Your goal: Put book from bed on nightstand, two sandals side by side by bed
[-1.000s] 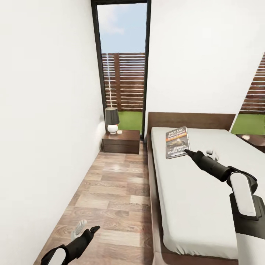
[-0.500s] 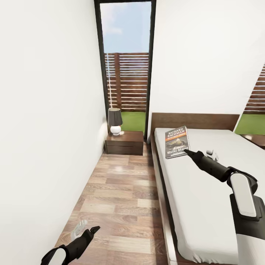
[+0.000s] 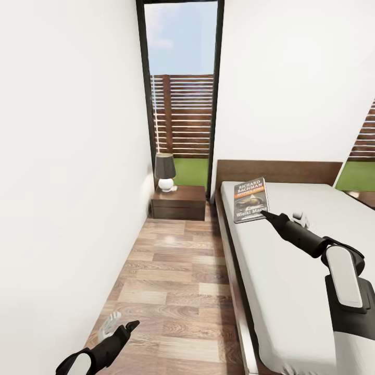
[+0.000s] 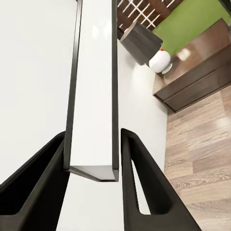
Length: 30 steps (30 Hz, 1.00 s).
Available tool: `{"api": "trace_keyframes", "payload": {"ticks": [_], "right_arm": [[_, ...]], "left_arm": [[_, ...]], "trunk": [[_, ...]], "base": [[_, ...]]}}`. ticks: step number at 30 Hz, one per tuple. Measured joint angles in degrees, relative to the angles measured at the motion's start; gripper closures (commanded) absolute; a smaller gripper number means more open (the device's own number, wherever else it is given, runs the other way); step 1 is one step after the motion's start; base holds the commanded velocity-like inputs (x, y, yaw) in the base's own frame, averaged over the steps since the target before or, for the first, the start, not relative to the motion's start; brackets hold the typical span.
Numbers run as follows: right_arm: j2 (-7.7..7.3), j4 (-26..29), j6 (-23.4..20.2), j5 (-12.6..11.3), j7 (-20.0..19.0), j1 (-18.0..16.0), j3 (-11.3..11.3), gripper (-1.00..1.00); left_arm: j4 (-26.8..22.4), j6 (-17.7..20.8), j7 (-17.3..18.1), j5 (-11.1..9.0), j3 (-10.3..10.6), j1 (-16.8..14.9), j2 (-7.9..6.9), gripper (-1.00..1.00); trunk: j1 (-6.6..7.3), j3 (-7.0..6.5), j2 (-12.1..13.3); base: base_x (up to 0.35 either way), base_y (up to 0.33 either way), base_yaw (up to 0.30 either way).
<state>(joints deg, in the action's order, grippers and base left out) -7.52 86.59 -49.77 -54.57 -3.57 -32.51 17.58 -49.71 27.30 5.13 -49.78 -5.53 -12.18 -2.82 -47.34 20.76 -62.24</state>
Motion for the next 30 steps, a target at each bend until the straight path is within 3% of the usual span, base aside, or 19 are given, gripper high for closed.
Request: {"api": "trace_keyframes", "payload": {"ticks": [21,30], "right_arm": [[0.0,0.0,0.0,0.0,0.0,0.0,0.0,1.0],[-1.06,2.87,-1.74,-0.11,1.34,0.58,1.71,1.0]], "left_arm": [[0.0,0.0,0.0,0.0,0.0,0.0,0.0,-1.0],[0.24,-0.28,-0.09,-0.02,0.16,0.13,-0.05,-1.0]], "trunk": [[0.0,0.0,0.0],[0.02,0.0,0.0]], "base": [[0.001,0.001,0.0],[0.121,0.159,0.0]]}}
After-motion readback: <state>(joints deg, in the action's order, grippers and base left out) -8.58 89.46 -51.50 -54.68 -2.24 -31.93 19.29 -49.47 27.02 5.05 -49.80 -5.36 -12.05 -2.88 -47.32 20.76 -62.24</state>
